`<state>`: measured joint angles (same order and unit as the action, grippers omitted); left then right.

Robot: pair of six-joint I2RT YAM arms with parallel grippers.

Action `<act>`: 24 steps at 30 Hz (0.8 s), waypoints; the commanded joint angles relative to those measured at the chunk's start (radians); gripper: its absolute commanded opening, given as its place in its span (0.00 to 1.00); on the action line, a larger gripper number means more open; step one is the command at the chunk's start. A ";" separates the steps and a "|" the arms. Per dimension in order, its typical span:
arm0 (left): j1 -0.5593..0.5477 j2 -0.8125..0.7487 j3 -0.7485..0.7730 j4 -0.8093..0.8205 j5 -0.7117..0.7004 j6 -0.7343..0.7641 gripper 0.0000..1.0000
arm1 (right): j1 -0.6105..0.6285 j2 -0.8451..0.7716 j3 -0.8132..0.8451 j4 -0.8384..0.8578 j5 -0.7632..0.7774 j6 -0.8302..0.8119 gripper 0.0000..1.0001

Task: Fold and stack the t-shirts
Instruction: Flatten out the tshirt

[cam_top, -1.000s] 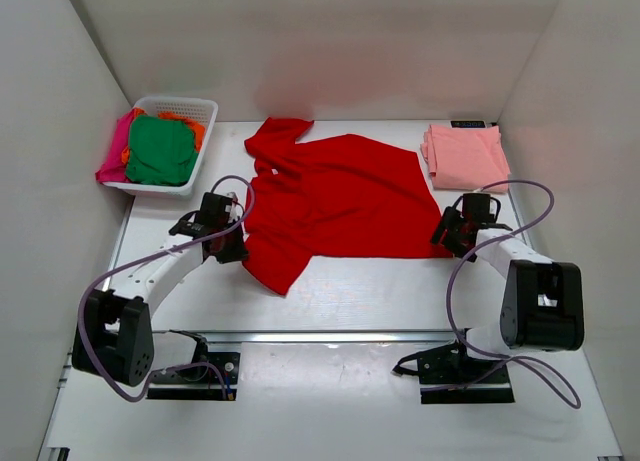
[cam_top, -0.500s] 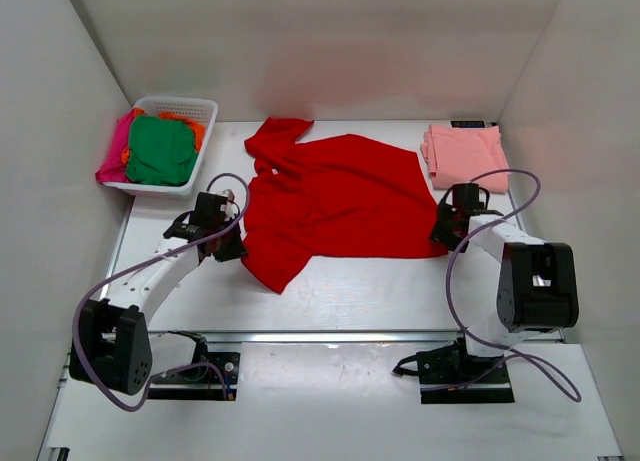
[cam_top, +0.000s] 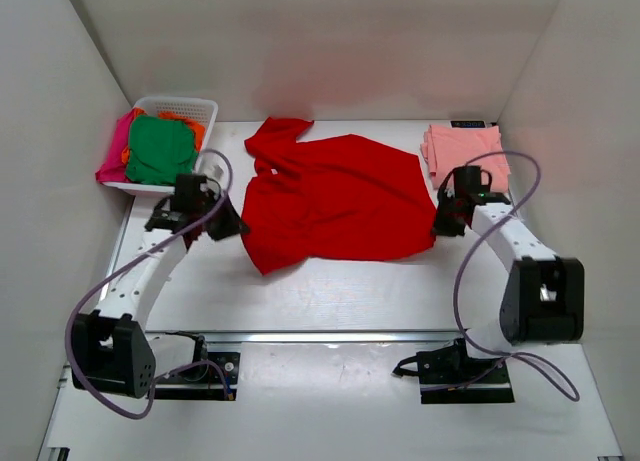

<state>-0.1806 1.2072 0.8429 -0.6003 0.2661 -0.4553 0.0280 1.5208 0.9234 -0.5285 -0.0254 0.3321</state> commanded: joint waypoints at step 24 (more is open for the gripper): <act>-0.252 -0.058 1.357 -0.025 -0.499 -0.094 0.00 | -0.192 -0.426 0.896 -0.021 -0.556 0.114 0.01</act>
<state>-0.4194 1.1023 2.2261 -0.5964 -0.0795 -0.6102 -0.1539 1.0111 1.8111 -0.5751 -0.5262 0.4202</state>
